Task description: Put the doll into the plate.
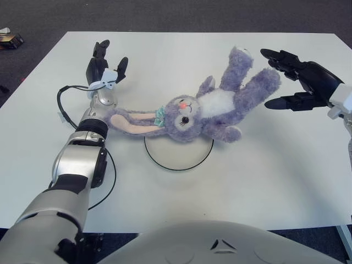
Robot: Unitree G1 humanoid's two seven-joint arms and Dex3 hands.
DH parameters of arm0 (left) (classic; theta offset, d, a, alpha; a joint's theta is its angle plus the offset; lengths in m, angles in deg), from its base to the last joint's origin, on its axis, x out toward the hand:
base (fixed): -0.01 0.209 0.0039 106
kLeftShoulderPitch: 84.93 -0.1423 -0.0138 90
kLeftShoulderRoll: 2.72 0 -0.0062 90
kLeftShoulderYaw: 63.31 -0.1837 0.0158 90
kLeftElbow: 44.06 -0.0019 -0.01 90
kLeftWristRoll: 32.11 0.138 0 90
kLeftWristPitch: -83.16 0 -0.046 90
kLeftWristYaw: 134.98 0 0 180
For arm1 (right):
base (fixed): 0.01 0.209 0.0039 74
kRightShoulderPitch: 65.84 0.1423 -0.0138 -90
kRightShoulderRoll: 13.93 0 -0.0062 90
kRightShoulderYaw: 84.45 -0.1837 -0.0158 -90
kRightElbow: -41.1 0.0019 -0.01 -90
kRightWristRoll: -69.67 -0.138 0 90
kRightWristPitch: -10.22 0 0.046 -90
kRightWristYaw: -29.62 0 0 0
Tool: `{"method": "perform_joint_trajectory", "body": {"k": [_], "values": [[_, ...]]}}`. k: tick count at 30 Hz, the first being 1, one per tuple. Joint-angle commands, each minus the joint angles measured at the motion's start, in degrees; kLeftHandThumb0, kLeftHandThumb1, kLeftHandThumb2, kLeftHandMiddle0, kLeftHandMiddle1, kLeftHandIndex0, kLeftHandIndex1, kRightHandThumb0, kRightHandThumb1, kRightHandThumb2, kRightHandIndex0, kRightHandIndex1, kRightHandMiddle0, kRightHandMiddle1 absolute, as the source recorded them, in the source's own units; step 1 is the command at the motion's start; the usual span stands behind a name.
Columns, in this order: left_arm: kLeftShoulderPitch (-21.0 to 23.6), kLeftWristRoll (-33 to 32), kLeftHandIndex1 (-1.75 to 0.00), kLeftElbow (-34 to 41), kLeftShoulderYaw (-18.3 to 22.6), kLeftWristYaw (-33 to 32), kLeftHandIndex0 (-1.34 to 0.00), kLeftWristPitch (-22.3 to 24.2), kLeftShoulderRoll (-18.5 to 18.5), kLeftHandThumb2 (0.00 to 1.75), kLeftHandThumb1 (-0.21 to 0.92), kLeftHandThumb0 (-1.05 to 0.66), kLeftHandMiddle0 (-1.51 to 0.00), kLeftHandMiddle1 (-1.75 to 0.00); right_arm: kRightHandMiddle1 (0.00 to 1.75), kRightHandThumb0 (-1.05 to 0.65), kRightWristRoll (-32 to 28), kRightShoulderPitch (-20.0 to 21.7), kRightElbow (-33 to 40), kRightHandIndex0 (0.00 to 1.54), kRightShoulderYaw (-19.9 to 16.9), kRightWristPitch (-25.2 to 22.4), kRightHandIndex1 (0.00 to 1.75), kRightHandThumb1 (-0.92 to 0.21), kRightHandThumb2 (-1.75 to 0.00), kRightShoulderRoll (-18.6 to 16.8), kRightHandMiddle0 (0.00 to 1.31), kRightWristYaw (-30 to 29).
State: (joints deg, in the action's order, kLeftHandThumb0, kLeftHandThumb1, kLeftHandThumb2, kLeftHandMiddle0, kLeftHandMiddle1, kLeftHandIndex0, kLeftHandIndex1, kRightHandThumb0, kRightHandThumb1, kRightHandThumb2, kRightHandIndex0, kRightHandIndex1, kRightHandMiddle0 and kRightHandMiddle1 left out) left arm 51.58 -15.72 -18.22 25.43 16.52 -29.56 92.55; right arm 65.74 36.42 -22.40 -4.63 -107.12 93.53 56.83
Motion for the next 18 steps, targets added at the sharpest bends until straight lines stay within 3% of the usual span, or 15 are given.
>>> {"method": "perform_joint_trajectory", "body": {"k": [1,3,4,5,6,7,10,12,18], "values": [[1.0,0.1,-0.59,0.3,-0.1,0.3,-0.24,0.2,0.1,0.53,0.92,-0.56,-0.47,0.00,0.03,-0.95,-2.2,-1.1,0.0,0.15,-0.1,-0.9,0.01,-0.89,0.00,-4.6,0.13,-2.8],[1.0,0.0,-0.59,0.3,0.0,0.4,-0.24,0.2,0.1,0.53,0.92,-0.56,-0.47,0.00,0.04,-0.87,-5.3,-2.3,-5.7,0.17,-1.4,7.5,0.01,-0.90,-0.01,-12.2,0.16,-5.5],[1.0,0.0,-0.58,0.3,0.0,0.5,-0.24,0.2,0.1,0.53,0.92,-0.56,-0.47,0.00,0.05,-0.84,-7.2,-2.6,-8.2,0.19,-2.1,10.6,0.02,-0.91,-0.11,-15.3,0.17,-6.0],[1.0,0.0,-0.58,0.4,0.0,0.5,-0.24,0.1,0.1,0.53,0.92,-0.56,-0.47,0.00,0.05,-0.81,-8.5,-2.7,-9.8,0.20,-2.5,12.6,0.02,-0.91,-0.12,-17.1,0.18,-6.3],[1.0,0.0,-0.58,0.3,0.0,0.5,-0.24,0.1,0.1,0.52,0.92,-0.55,-0.47,0.00,0.04,-0.80,-11.6,-2.4,-11.0,0.21,-3.7,12.6,0.02,-0.91,-0.32,-19.1,0.17,-6.0],[1.0,0.0,-0.58,0.3,0.0,0.6,-0.24,0.1,0.1,0.52,0.92,-0.55,-0.47,0.00,0.05,-0.77,-13.9,-2.2,-11.9,0.23,-4.4,12.8,0.02,-0.92,-0.37,-20.5,0.19,-5.8],[1.0,0.0,-0.58,0.3,0.0,0.6,-0.24,0.1,0.0,0.52,0.92,-0.55,-0.47,0.00,0.06,-0.73,-18.1,-1.7,-13.0,0.25,-5.9,11.6,0.01,-0.92,-0.42,-22.6,0.22,-6.6],[0.9,0.0,-0.58,0.3,0.0,0.6,-0.24,0.0,0.0,0.52,0.92,-0.55,-0.47,0.00,0.07,-0.74,-20.9,-1.3,-12.9,0.27,-7.0,8.8,0.02,-0.92,-0.64,-23.8,0.25,-8.1],[0.7,0.0,-0.58,0.5,0.0,0.6,-0.24,-0.1,0.1,0.52,0.92,-0.55,-0.47,0.00,0.07,-0.74,-23.1,-1.2,-12.3,0.30,-7.1,6.5,0.02,-0.92,-0.81,-23.3,0.28,-9.7]]}}
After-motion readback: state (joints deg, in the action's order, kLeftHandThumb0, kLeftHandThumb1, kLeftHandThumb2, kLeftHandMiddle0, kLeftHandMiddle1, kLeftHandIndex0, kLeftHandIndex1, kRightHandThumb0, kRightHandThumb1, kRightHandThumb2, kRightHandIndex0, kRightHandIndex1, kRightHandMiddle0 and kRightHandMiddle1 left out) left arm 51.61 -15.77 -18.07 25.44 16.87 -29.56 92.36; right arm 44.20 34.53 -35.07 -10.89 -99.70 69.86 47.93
